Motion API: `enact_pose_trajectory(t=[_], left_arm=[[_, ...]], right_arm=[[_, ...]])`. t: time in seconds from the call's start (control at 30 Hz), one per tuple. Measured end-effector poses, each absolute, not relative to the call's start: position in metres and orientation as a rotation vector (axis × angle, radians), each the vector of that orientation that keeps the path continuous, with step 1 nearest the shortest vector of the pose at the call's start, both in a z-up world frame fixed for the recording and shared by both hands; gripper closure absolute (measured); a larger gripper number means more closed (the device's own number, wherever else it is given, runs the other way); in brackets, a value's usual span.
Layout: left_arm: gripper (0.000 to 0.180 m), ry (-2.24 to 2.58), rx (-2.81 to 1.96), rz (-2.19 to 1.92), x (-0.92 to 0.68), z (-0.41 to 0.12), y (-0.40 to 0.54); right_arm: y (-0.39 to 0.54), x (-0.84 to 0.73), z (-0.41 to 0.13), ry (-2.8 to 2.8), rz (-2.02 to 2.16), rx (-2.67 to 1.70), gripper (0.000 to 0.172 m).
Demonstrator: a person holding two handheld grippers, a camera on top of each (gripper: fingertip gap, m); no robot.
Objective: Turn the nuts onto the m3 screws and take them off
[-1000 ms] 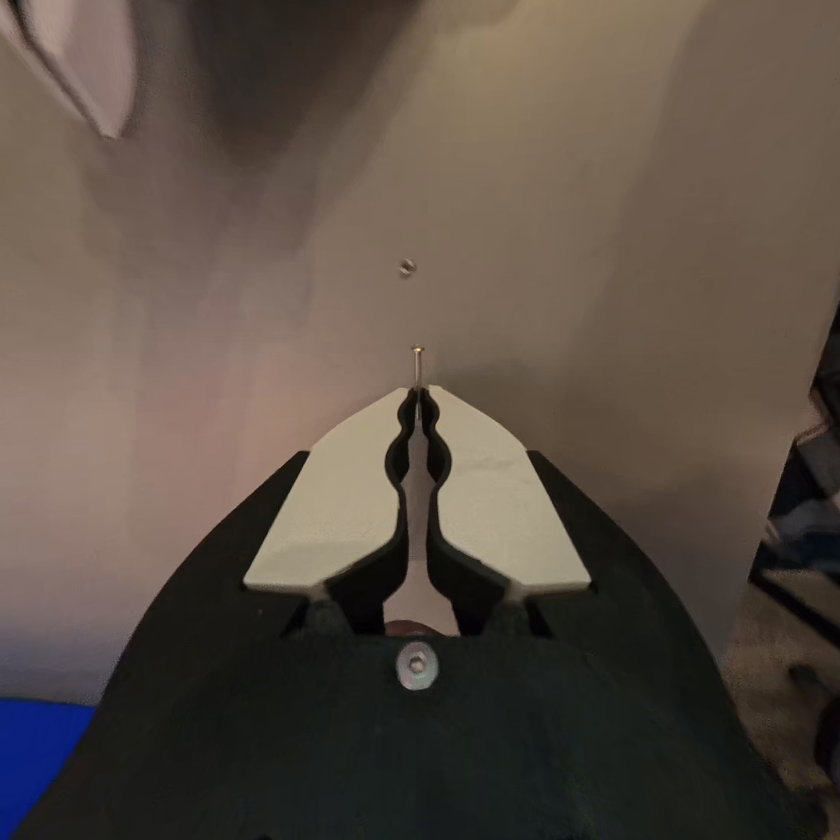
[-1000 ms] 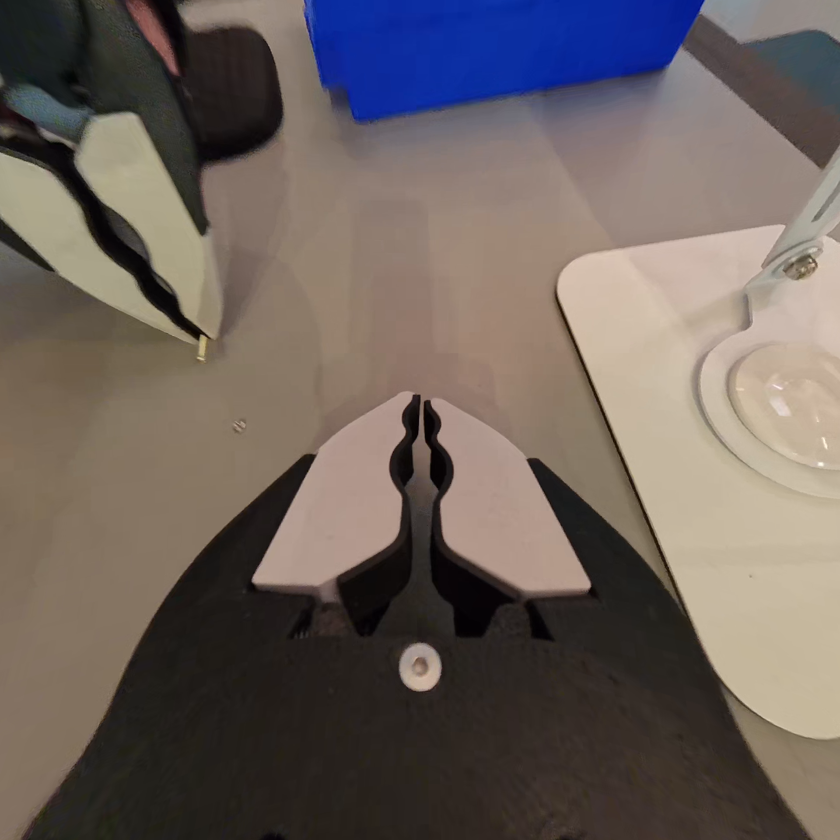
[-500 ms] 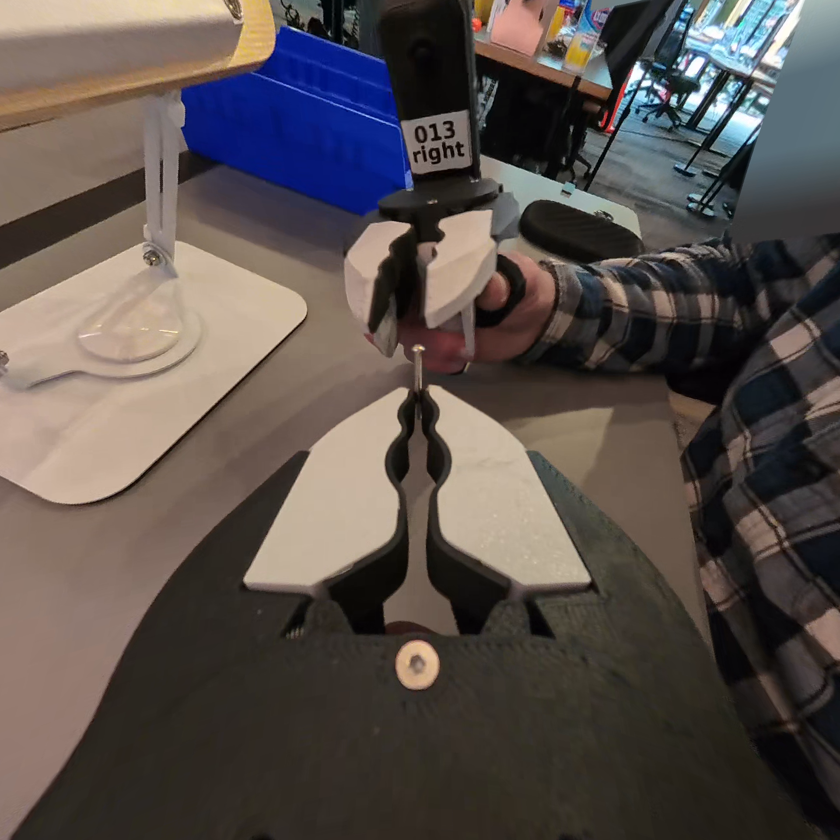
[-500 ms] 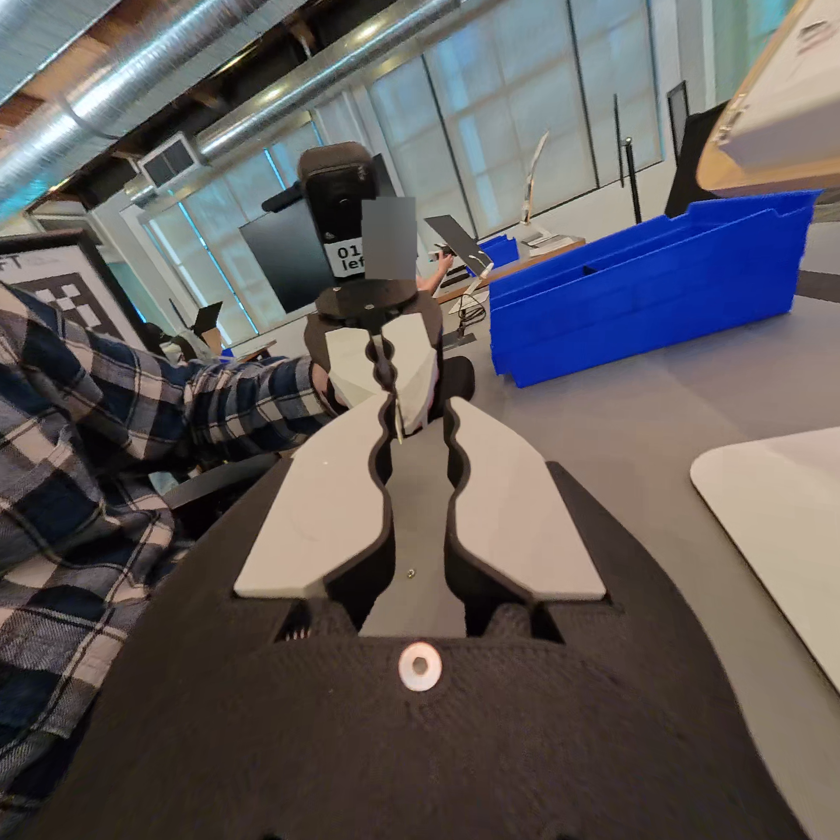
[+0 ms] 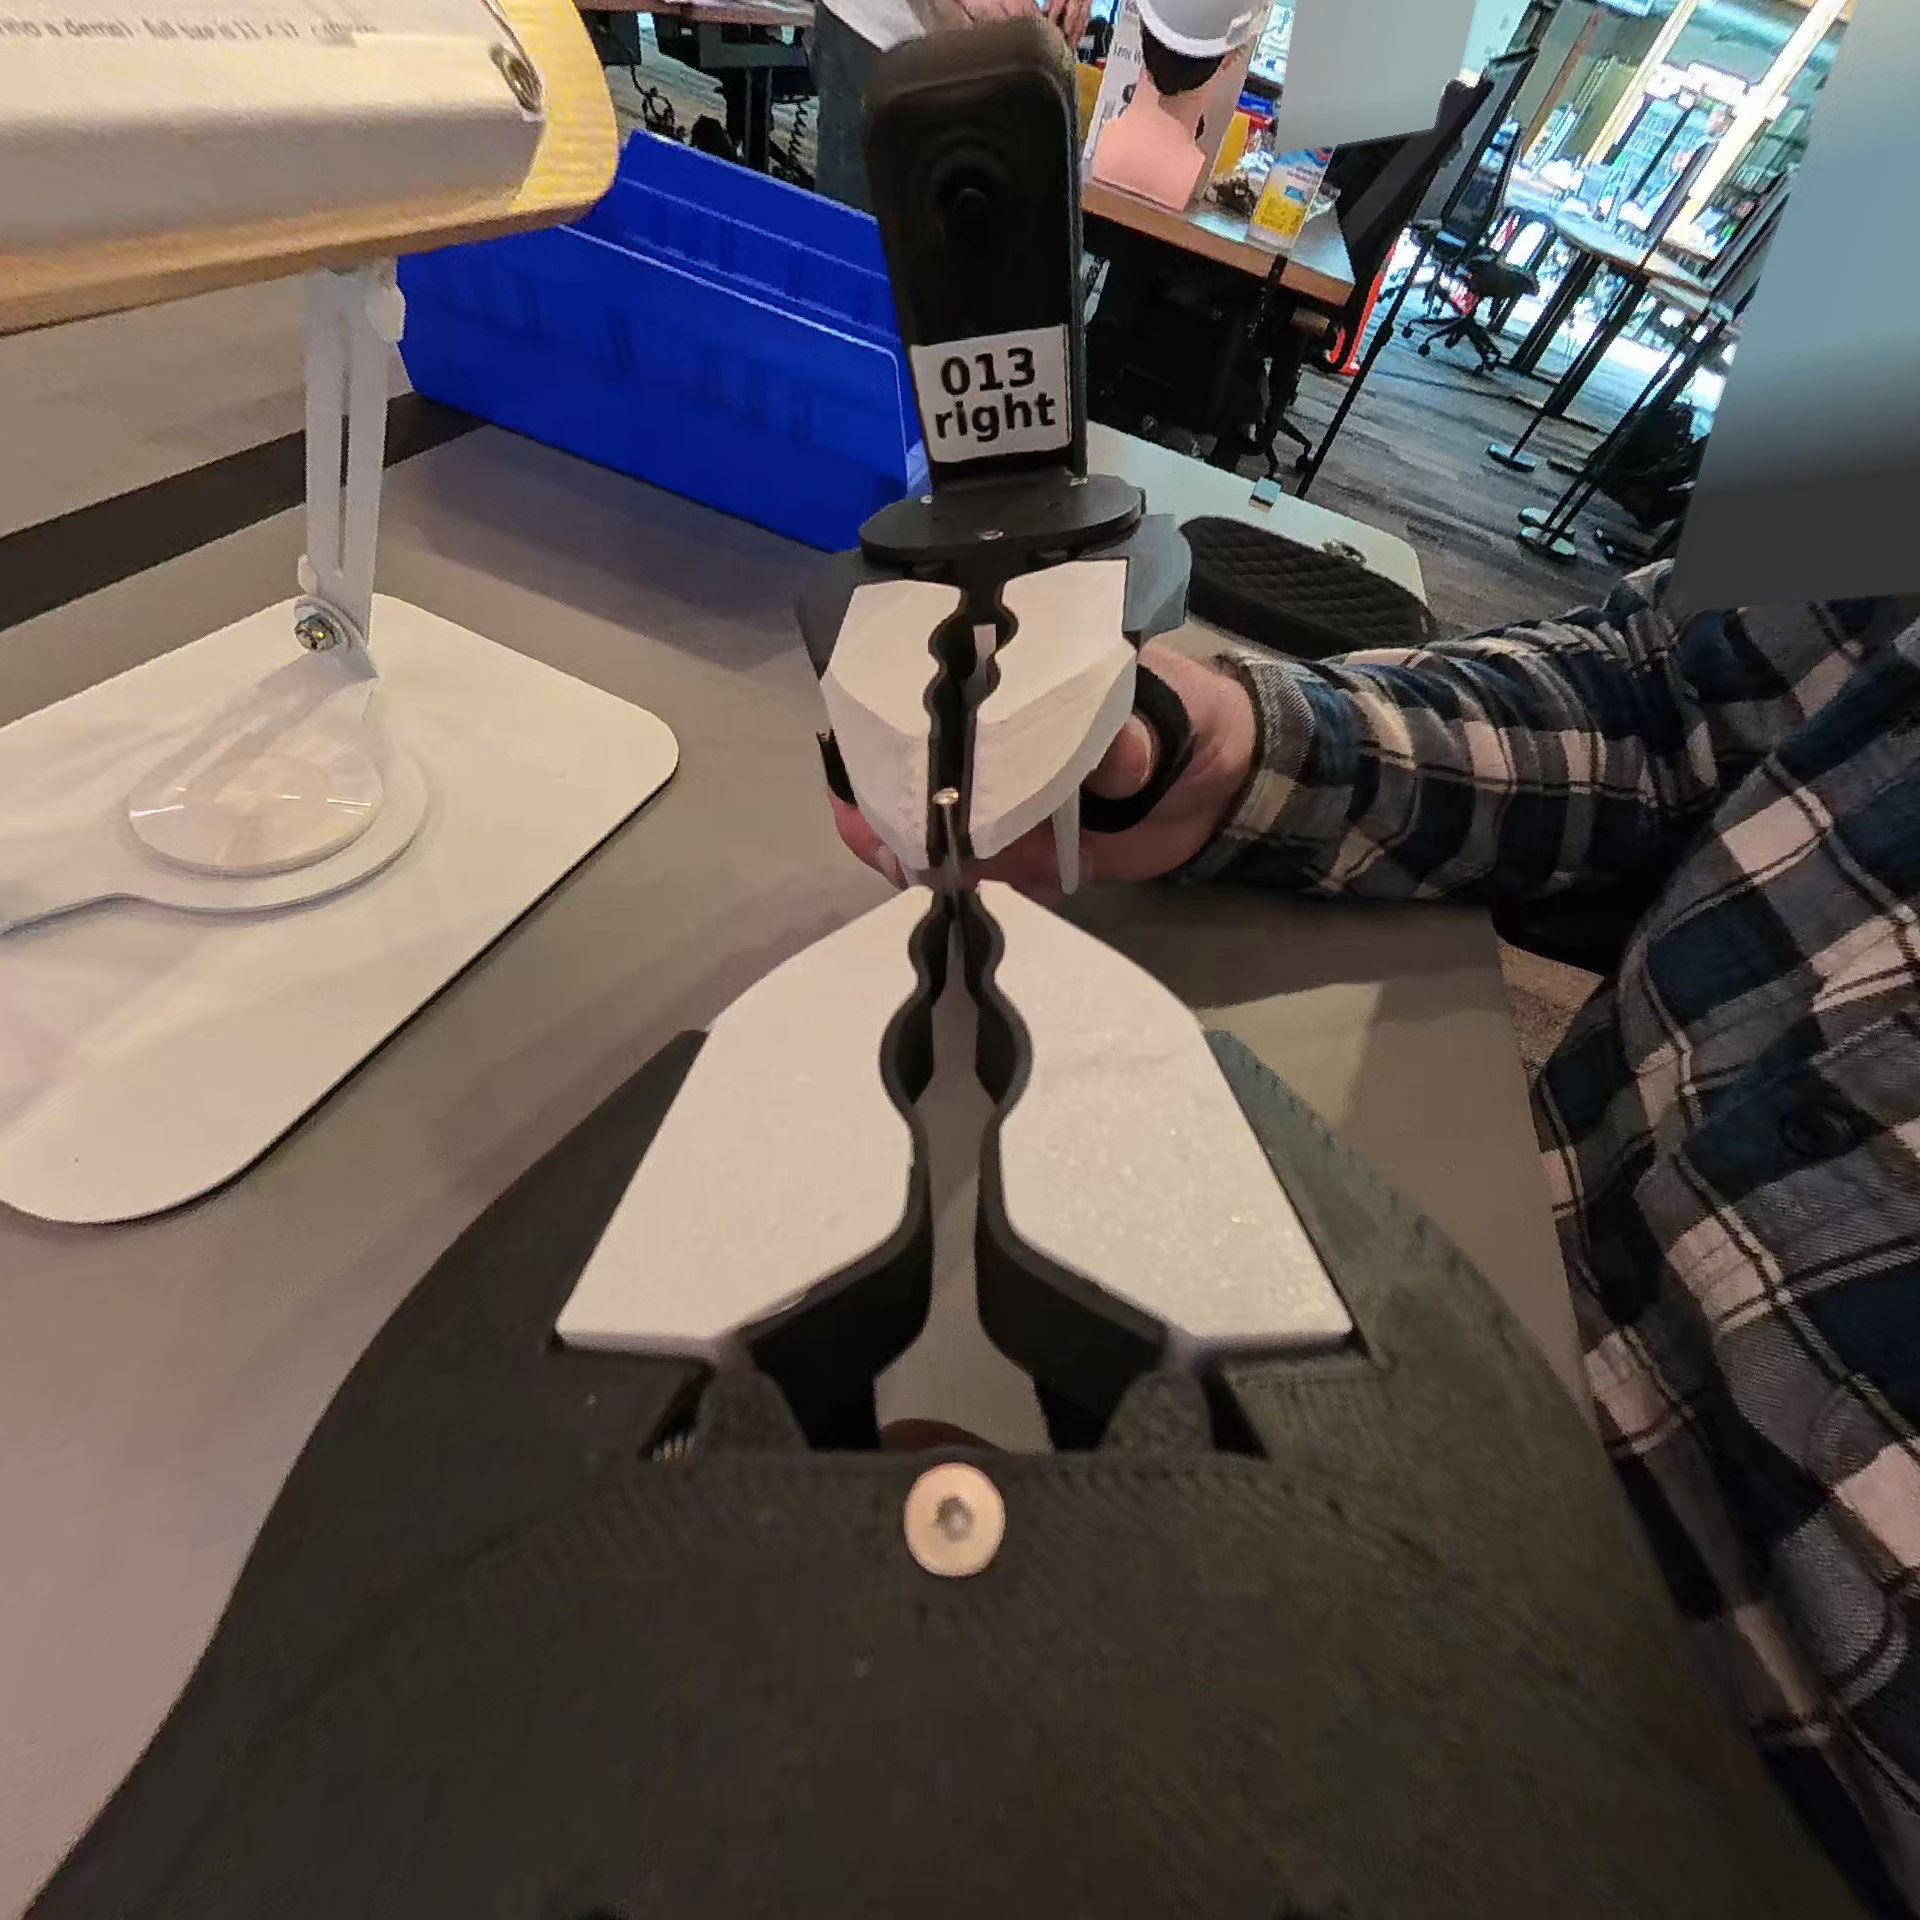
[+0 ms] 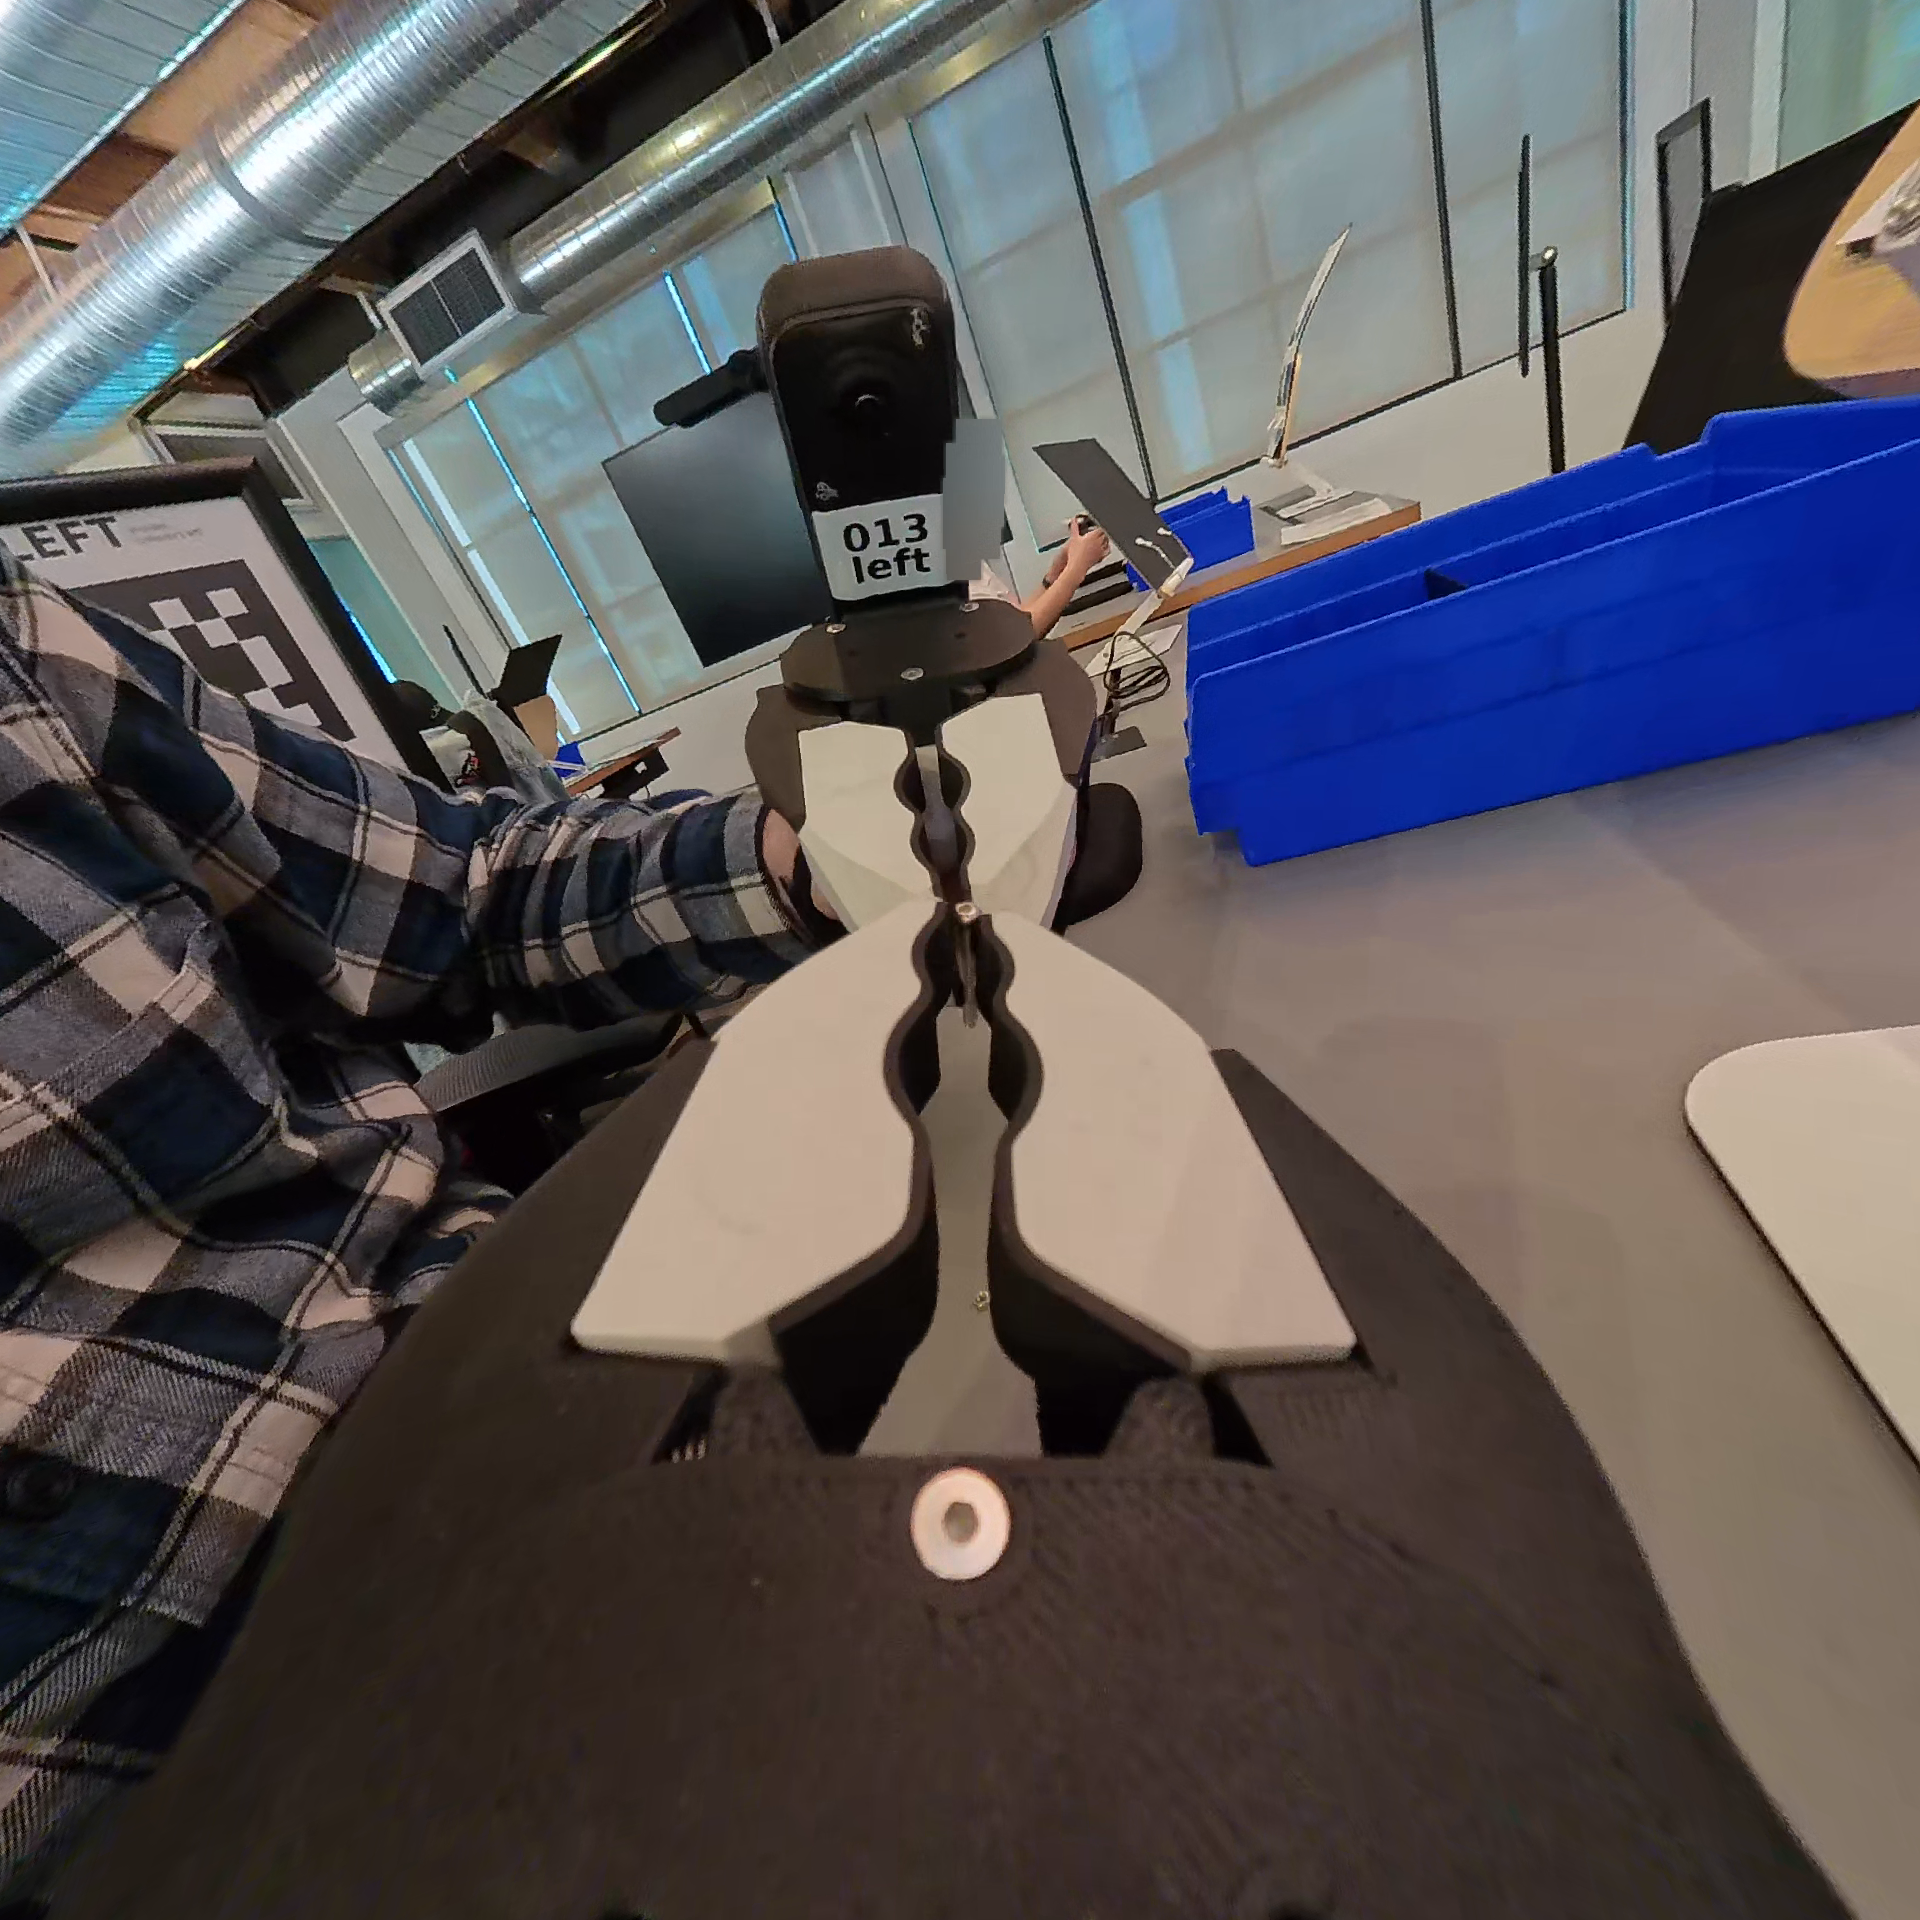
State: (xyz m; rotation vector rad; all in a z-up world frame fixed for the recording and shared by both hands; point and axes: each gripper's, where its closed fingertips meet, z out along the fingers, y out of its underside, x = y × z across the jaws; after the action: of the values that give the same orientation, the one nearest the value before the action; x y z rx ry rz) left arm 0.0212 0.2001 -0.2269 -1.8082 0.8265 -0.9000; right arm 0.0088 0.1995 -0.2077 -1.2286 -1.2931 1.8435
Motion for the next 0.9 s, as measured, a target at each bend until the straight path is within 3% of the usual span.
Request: enact_pose_trajectory(t=[0.03,0.13,0.3,0.43,0.6,0.83,0.9], left_arm=[[0.178,0.814,-1.803,-0.923,0.022,-0.225,0.2],[0.153,0.764,-1.83,-0.96,0.021,-0.228,0.201],[0.147,0.625,-1.738,-1.277,0.037,-0.218,0.188],[0.155,0.577,-1.666,-1.433,0.046,-0.209,0.185],[0.18,0.644,-1.657,-1.468,0.05,-0.209,0.18],[0.179,0.732,-1.749,-1.385,0.043,-0.213,0.178],[0.179,0.8,-1.861,-1.289,0.036,-0.221,0.179]], right_arm=[[0.201,0.01,-0.206,-1.281,1.853,-1.225,0.168],[0.208,0.016,-0.195,-1.2,1.902,-1.191,0.168],[0.205,0.027,-0.18,-1.197,1.984,-1.078,0.168],[0.193,0.029,-0.181,-1.284,2.019,-1.035,0.168],[0.186,0.029,-0.183,-1.335,2.038,-1.018,0.168],[0.184,0.027,-0.187,-1.38,1.997,-1.041,0.167],[0.185,0.026,-0.189,-1.424,1.924,-1.062,0.158]])
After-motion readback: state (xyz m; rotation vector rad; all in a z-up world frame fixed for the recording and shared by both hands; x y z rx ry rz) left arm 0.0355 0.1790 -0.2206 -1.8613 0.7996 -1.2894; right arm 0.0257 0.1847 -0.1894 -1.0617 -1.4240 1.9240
